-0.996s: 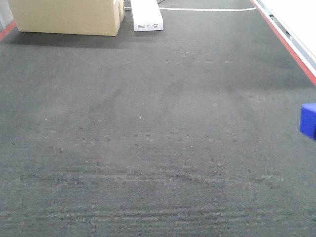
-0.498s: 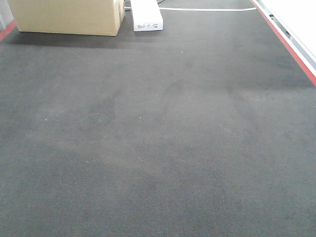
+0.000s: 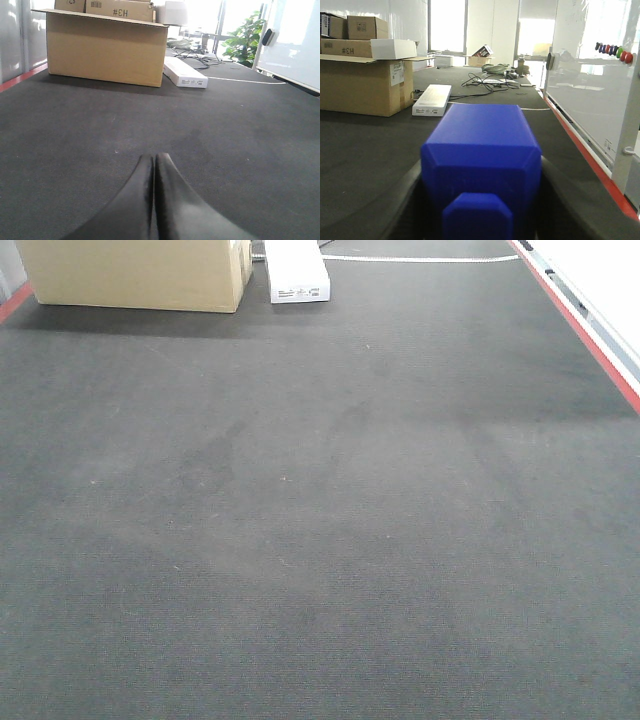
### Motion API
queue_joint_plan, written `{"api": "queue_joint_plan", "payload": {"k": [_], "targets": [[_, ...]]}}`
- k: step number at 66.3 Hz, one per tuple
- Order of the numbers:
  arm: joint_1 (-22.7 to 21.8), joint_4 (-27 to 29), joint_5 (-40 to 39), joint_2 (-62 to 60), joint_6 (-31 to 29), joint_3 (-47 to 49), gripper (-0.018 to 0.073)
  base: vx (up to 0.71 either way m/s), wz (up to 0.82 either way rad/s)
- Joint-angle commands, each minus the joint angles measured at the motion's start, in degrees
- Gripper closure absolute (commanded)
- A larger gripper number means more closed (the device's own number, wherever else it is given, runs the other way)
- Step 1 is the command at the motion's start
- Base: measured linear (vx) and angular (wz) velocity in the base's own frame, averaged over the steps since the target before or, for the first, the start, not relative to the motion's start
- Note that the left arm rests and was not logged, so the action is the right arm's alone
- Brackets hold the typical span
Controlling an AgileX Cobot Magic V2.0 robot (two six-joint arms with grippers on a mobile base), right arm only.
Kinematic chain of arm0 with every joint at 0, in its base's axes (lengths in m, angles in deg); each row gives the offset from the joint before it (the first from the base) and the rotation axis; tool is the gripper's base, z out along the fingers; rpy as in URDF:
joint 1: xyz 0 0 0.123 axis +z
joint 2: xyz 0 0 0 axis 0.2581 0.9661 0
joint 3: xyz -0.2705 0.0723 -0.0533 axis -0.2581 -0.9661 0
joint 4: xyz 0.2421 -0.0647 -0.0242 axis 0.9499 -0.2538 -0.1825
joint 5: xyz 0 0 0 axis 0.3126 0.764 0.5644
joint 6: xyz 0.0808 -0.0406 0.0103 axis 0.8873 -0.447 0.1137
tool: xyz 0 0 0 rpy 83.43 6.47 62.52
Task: Pour parts from conveyor to right shelf
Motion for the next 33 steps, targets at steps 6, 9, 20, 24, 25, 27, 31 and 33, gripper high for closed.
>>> {"api": "queue_joint_plan", "payload": {"k": [6, 9, 20, 24, 25, 27, 31, 33], "targets": [[-0.34, -0.02, -5.03, 0.53, -0.55, 1.57, 0.0568, 0.0, 0.0], [-0.34, -0.02, -5.03, 0.53, -0.55, 1.57, 0.0568, 0.0, 0.0], [-0.34, -0.02, -5.03, 0.53, -0.55, 1.57, 0.0568, 0.0, 0.0], [-0.34, -0.02, -5.03, 0.53, -0.55, 1.57, 0.0568, -0.02, 0.0], [-0.34, -0.02, -5.03, 0.53, -0.55, 1.57, 0.0568, -0.03, 0.0], [-0.34, -0.02, -5.03, 0.53, -0.55, 1.57, 0.0568, -0.05, -0.01], [-0.34, -0.02, -4.96, 0.53, -0.55, 1.57, 0.0568, -0.07, -0.01], [-0.34, -0.02, -4.96, 0.53, -0.55, 1.57, 0.0568, -0.09, -0.01]]}}
